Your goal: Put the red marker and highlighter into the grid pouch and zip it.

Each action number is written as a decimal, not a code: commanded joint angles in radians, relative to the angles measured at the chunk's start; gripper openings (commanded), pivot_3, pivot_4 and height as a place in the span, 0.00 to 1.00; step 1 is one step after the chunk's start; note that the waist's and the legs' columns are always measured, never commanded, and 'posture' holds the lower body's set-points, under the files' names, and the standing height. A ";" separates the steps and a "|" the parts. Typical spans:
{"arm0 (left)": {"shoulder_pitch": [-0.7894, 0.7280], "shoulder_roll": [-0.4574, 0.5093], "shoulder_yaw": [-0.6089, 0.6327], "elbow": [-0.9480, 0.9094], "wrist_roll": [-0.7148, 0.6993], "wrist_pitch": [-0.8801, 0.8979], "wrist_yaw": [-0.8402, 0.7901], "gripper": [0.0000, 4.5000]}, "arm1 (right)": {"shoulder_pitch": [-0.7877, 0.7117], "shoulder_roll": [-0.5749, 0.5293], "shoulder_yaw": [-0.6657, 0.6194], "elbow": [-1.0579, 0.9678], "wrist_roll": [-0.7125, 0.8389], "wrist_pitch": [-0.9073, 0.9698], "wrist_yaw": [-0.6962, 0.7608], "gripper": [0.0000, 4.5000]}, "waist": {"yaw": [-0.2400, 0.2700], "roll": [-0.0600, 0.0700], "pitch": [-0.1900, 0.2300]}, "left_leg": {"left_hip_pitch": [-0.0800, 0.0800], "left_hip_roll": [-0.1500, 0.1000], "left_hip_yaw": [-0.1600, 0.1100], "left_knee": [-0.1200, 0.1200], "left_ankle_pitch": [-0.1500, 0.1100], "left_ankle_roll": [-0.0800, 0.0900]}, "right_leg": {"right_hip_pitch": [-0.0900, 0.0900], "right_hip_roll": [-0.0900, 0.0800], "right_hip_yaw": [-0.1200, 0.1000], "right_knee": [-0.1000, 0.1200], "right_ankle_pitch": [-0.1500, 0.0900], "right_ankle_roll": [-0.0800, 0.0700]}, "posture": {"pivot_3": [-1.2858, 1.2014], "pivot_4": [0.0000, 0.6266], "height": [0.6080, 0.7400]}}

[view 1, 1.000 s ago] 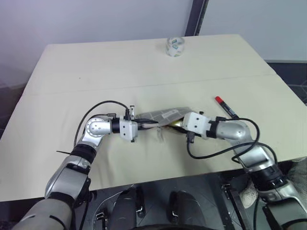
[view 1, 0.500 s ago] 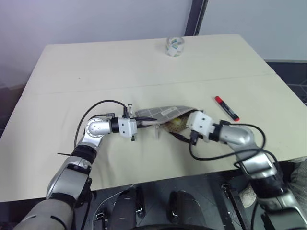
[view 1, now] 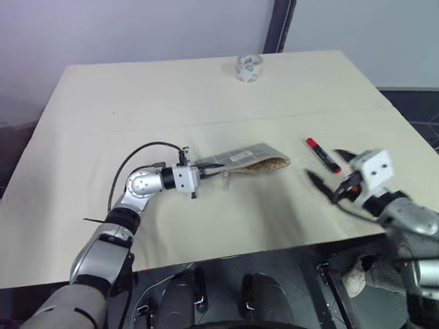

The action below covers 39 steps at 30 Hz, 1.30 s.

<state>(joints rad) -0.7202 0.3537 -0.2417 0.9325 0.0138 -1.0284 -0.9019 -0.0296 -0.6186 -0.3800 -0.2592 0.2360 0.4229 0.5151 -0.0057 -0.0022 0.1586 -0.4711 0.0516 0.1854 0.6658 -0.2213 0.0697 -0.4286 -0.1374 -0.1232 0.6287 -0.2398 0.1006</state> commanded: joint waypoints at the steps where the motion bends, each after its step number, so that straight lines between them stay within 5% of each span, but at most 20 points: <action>1: -0.037 -0.015 0.004 -0.001 0.008 -0.004 0.012 0.00 | -0.060 -0.021 -0.016 0.131 0.001 -0.028 0.001 0.99 | -0.006 0.000 0.000 | 0.000 0.000 0.000 0.000 0.000 0.000 | 0.000 0.000 0.000 0.000 0.000 0.000 | 0.52 0.24 1.00; 9: -0.034 -0.015 0.003 -0.005 0.023 -0.016 0.013 0.00 | -0.267 -0.048 0.049 0.516 -0.023 -0.143 0.059 0.99 | -0.011 0.001 0.000 | -0.001 0.001 0.001 0.000 0.002 0.002 | 0.002 0.002 0.001 0.002 0.001 0.002 | 0.52 0.24 1.00; 18: 0.009 0.003 0.005 -0.063 0.027 0.000 0.037 0.00 | -0.364 -0.032 0.116 0.728 -0.027 -0.206 0.150 0.99 | -0.011 0.001 0.001 | -0.001 0.001 0.002 0.000 0.002 0.002 | 0.002 0.001 0.001 0.002 0.002 0.004 | 0.52 0.24 1.00; 21: 0.015 0.005 0.003 -0.078 0.028 0.006 0.043 0.00 | -0.376 -0.031 0.129 0.771 -0.029 -0.209 0.153 0.79 | -0.012 0.001 0.001 | -0.001 0.001 0.002 0.000 0.002 0.002 | 0.002 0.001 0.001 0.002 0.002 0.003 | 0.52 0.24 1.00; 27: 0.023 0.010 0.001 -0.102 0.029 0.020 0.047 0.00 | -0.330 -0.041 0.108 0.660 0.019 -0.164 0.173 0.11 | -0.009 0.001 0.001 | -0.001 0.001 0.001 0.000 0.002 0.002 | 0.002 0.001 0.001 0.002 0.002 0.003 | 0.52 0.24 1.00; 39: 0.018 0.017 0.003 -0.114 0.023 0.032 0.043 0.00 | 0.058 -0.051 -0.015 -0.117 0.294 -0.118 0.310 0.09 | -0.005 0.003 0.001 | -0.002 0.001 0.001 0.000 0.001 0.001 | 0.001 0.001 0.001 0.002 0.001 0.002 | 0.52 0.24 1.00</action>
<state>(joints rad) -0.6966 0.3644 -0.2494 0.8530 0.0505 -0.9935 -0.8658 -0.0083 -0.6489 -0.3809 -0.2803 0.5069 0.2992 0.8083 -0.0111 0.0010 0.1599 -0.4727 0.0526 0.1859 0.6657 -0.2208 0.0700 -0.4272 -0.1363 -0.1224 0.6303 -0.2390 0.1019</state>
